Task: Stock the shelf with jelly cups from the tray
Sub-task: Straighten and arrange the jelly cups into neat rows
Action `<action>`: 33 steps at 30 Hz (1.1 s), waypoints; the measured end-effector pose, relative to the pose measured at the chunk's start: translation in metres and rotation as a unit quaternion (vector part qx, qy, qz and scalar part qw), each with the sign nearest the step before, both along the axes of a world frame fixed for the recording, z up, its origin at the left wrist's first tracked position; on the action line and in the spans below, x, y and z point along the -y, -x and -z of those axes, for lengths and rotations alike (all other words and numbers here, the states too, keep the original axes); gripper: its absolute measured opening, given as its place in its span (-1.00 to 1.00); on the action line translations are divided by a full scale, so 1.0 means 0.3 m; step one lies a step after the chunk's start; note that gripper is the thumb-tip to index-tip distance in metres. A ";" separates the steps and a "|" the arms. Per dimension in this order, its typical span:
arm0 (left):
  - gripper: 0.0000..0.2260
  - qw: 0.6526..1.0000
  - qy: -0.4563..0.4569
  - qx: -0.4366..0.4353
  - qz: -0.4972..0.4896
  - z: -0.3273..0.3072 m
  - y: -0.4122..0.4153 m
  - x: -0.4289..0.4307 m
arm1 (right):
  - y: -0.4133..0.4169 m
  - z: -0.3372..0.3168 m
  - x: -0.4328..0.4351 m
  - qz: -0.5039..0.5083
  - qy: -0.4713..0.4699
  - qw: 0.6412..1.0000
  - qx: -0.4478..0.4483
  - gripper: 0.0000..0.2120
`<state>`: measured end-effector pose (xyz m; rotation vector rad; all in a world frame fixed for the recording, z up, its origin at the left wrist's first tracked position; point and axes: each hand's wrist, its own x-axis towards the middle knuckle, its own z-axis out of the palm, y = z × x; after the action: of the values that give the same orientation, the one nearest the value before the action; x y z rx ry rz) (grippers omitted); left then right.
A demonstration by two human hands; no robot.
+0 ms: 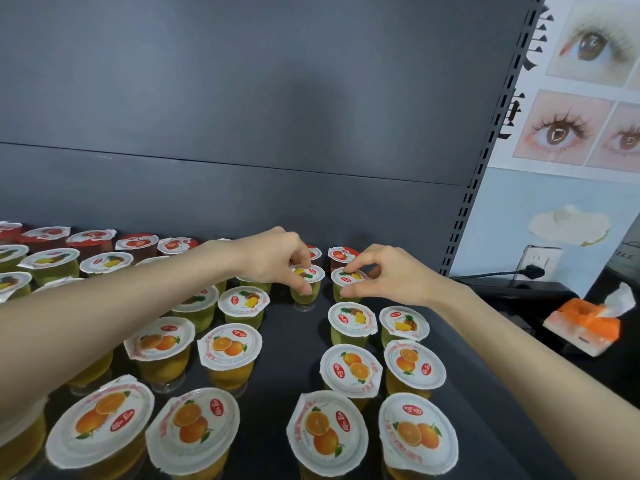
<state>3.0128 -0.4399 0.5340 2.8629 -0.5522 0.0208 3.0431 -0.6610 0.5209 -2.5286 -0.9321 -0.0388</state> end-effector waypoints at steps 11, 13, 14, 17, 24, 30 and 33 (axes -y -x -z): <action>-0.68 0.997 -0.061 0.039 -0.020 0.010 0.013 0.019 | 0.001 0.017 -0.010 -0.001 -0.015 1.000 0.021 -0.71; -0.68 0.996 -0.065 0.049 -0.025 0.009 0.017 0.023 | 0.001 0.020 -0.010 -0.003 -0.018 1.000 0.023 -0.71; -0.68 0.996 -0.068 0.054 -0.026 0.011 0.018 0.023 | -0.001 0.021 -0.010 -0.004 -0.020 1.000 0.023 -0.72; -0.67 0.994 -0.078 0.070 -0.031 0.014 0.020 0.023 | -0.005 0.023 -0.009 -0.009 -0.023 0.999 0.023 -0.75; -0.75 0.995 -0.067 0.064 -0.020 0.014 0.023 0.016 | -0.007 0.023 -0.003 -0.016 -0.022 0.999 0.017 -0.77; -0.67 0.990 -0.110 0.079 -0.030 0.022 0.032 0.025 | -0.007 0.019 -0.006 -0.014 -0.009 1.000 0.018 -0.76; -0.66 0.988 -0.125 0.082 -0.031 0.020 0.035 0.025 | -0.006 0.021 -0.008 -0.012 -0.011 1.000 0.013 -0.76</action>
<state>3.0024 -0.4475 0.5278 3.1433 -0.5307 0.2141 3.0449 -0.6586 0.5146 -2.5024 -0.9665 -0.0750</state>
